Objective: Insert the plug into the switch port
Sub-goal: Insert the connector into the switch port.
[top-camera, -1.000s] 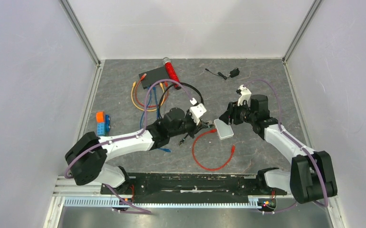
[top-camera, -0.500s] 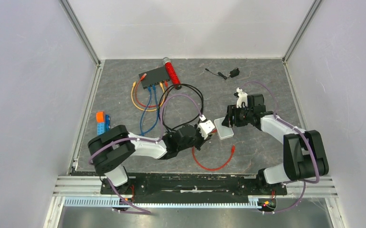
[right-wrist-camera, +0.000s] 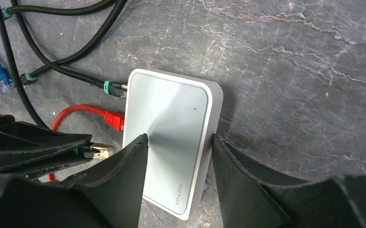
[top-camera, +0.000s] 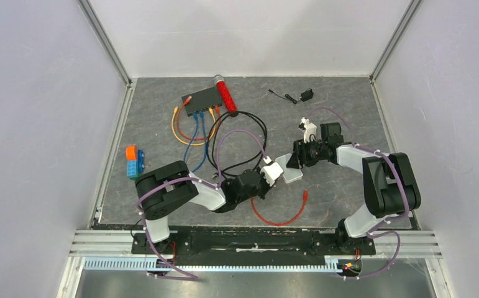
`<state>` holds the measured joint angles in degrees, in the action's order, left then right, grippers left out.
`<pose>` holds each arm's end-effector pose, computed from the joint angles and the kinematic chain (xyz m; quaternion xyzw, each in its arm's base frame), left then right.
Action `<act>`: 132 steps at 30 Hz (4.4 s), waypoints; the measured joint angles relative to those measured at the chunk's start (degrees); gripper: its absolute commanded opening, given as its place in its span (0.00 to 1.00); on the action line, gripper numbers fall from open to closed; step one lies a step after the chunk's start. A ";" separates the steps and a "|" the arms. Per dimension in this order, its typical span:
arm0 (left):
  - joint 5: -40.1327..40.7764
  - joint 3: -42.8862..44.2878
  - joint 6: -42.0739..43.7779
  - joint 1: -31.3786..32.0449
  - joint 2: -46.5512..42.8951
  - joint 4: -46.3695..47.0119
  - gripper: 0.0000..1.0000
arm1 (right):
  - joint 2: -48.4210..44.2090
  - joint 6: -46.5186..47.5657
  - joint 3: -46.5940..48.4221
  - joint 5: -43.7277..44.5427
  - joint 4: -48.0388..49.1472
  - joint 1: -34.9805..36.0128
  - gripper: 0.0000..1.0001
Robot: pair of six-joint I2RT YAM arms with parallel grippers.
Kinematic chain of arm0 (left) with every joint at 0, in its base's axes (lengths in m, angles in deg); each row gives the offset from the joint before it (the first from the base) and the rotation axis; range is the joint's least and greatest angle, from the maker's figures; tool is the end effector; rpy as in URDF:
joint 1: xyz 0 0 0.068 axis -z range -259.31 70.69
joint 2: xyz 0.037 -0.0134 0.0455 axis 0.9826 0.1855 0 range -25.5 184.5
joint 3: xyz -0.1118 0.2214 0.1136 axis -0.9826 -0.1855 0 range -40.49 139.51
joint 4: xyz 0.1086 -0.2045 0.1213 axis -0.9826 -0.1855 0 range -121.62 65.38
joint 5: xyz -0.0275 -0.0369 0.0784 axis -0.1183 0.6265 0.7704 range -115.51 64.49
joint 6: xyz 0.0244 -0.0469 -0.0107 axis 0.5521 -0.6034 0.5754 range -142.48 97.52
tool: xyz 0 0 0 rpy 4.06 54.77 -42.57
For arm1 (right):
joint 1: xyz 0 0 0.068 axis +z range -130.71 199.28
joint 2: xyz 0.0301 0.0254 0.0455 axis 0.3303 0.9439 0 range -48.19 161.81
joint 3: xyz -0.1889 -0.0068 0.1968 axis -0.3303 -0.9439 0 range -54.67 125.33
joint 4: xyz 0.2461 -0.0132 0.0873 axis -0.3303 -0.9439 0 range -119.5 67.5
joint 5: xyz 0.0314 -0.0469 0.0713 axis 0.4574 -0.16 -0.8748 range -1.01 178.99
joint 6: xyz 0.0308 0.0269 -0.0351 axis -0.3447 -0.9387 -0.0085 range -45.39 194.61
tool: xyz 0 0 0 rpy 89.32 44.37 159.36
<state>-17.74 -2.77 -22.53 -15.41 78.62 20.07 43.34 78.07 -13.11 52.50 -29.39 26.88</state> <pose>0.1534 -0.3023 0.1287 0.4044 0.7209 -0.2490 0.5047 0.2814 0.0589 0.1426 -0.1766 0.8974 0.3097 0.2599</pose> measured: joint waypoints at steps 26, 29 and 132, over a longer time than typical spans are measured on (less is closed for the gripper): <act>5.42 -1.57 3.80 3.13 5.86 9.53 0.02 | 1.99 2.47 -0.24 -5.84 1.68 -0.61 0.50; 5.44 -1.92 3.85 3.21 5.86 10.10 0.02 | 2.34 2.62 -0.24 -6.51 2.01 -0.66 0.50; 11.85 -0.02 -10.01 5.44 12.39 19.26 0.17 | 3.61 -52.70 -35.41 16.50 74.60 2.05 0.45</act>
<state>-5.89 -2.80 -32.54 -9.97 91.01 39.32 46.95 25.38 -48.52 69.00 45.20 28.93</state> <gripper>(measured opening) 0.074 0.409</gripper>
